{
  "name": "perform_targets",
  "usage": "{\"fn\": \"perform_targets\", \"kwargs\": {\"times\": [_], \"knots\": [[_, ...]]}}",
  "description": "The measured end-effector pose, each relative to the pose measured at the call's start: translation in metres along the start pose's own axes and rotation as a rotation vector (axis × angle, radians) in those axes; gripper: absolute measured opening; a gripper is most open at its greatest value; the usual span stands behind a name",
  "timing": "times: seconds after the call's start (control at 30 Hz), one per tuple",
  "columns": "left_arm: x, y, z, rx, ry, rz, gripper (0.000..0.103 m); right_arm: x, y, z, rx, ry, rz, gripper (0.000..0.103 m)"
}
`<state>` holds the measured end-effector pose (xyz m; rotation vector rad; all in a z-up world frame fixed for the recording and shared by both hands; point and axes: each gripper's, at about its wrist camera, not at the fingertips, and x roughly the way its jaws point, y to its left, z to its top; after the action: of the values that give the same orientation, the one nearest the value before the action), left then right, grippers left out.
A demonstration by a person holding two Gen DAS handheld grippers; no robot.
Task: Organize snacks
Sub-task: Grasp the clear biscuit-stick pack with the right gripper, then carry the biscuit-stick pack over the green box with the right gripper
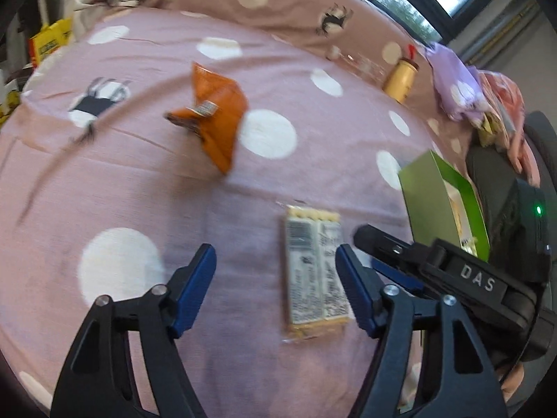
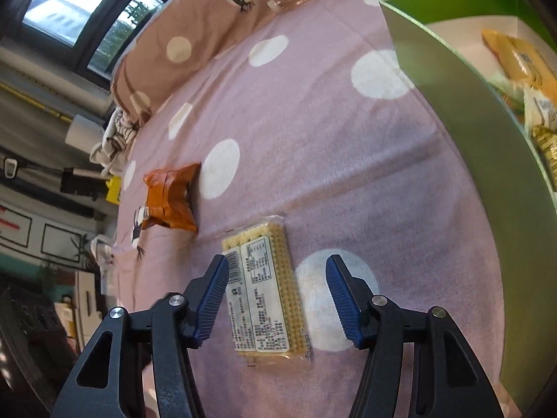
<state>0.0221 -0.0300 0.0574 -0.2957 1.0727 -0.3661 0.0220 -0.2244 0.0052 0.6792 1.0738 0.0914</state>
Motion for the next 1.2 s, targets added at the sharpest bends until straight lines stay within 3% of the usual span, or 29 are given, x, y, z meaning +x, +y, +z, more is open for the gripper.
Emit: {"fn": "perform_targets", "kwargs": {"times": [0.13,0.33,0.53,0.77,0.97,1.2], "knots": [[0.018,-0.01,-0.004,0.009,0.065,-0.043,0.057,0.011,-0.003,-0.001,0.023,0.048,0.058,0.061],[0.038,-0.015,-0.006,0.015,0.124,-0.057,0.033,0.025,0.001,-0.002,0.018,0.079,0.066,0.06],[0.031,-0.022,-0.007,0.059,0.084,-0.037,0.032,0.022,0.004,-0.002,0.003,0.057,0.057,0.053],[-0.002,-0.057,-0.006,0.182,-0.064,-0.067,0.03,-0.031,0.008,-0.001,-0.04,-0.122,0.085,0.053],[-0.017,-0.104,-0.005,0.304,-0.159,-0.142,0.03,-0.088,-0.013,0.003,-0.009,-0.306,0.102,0.053],[-0.009,-0.171,-0.008,0.505,-0.181,-0.238,0.03,-0.139,-0.061,0.003,0.113,-0.477,0.074,0.053]]}}
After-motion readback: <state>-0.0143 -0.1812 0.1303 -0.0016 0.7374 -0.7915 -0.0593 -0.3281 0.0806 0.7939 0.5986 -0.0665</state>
